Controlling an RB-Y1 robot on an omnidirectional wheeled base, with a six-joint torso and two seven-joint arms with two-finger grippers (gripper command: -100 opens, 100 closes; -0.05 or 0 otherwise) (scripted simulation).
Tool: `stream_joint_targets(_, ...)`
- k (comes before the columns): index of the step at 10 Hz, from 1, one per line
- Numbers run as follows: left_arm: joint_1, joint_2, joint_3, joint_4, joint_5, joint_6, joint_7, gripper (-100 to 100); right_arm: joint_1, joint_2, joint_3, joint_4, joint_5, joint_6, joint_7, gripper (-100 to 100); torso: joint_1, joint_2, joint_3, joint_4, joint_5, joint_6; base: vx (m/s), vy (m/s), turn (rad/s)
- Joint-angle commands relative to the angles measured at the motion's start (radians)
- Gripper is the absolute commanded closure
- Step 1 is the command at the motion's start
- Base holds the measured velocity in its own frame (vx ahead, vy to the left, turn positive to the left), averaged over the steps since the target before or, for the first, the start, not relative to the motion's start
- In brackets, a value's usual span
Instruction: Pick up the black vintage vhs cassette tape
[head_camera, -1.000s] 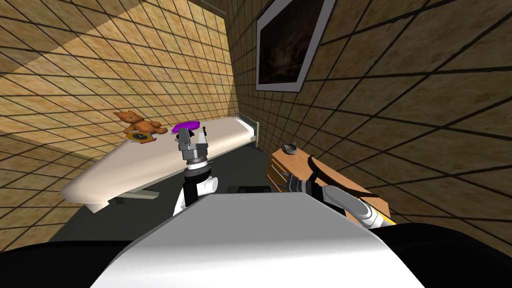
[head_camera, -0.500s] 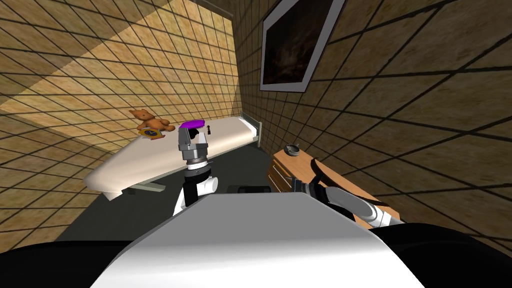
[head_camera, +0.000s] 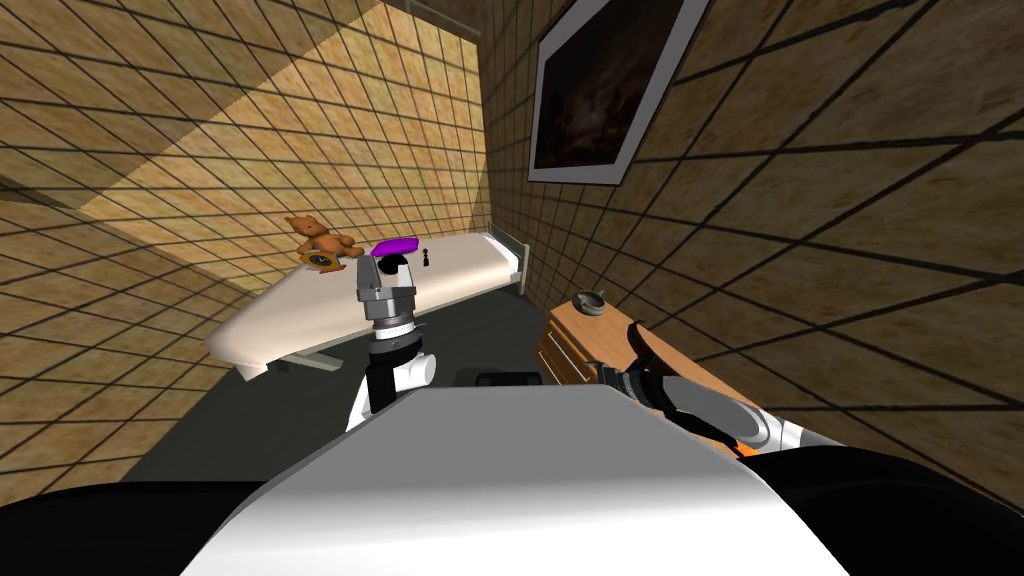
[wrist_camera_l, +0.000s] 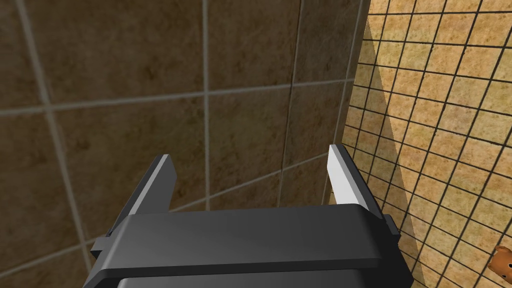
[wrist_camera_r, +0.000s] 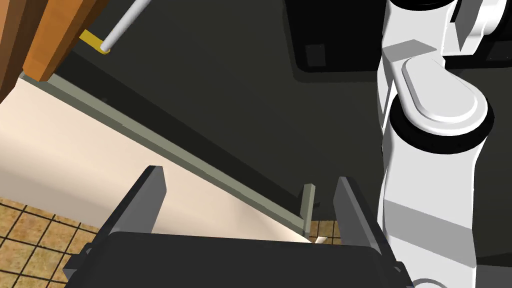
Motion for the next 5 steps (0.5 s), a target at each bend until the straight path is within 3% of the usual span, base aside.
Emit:
stream_joint_targets(1,0.0,0.0,0.0,0.0,0.0,0.0,0.0,0,-0.005,-0.027,0.012,0.007,0.05,0.0,-0.011,-100,0.0,0.0,0.0,0.0,0.0,0.0,-0.006,-0.016,0.073)
stream_joint_targets(2,0.0,0.0,0.0,0.0,0.0,0.0,0.0,0,-0.005,-0.027,0.012,0.007,0.059,0.0,-0.011,-100,0.0,0.0,0.0,0.0,0.0,0.0,-0.002,-0.009,-0.006)
stream_joint_targets(3,0.0,0.0,0.0,0.0,0.0,0.0,0.0,0,-0.004,-0.074,0.026,0.024,0.097,-0.001,-0.012,-100,0.001,0.0,0.0,0.0,0.0,0.001,-0.004,-0.007,0.101)
stream_joint_targets(4,0.0,0.0,0.0,0.0,0.0,0.0,0.0,0,-0.004,-0.074,0.026,0.024,0.116,-0.001,-0.012,-100,0.001,0.0,0.0,0.0,0.0,0.0,-0.005,-0.014,0.078)
stream_joint_targets(5,0.0,0.0,0.0,0.0,0.0,0.0,0.0,0,-0.004,-0.113,0.04,0.039,0.159,-0.002,-0.013,-100,0.0,0.0,0.0,0.0,0.0,0.0,-0.006,-0.017,0.126)
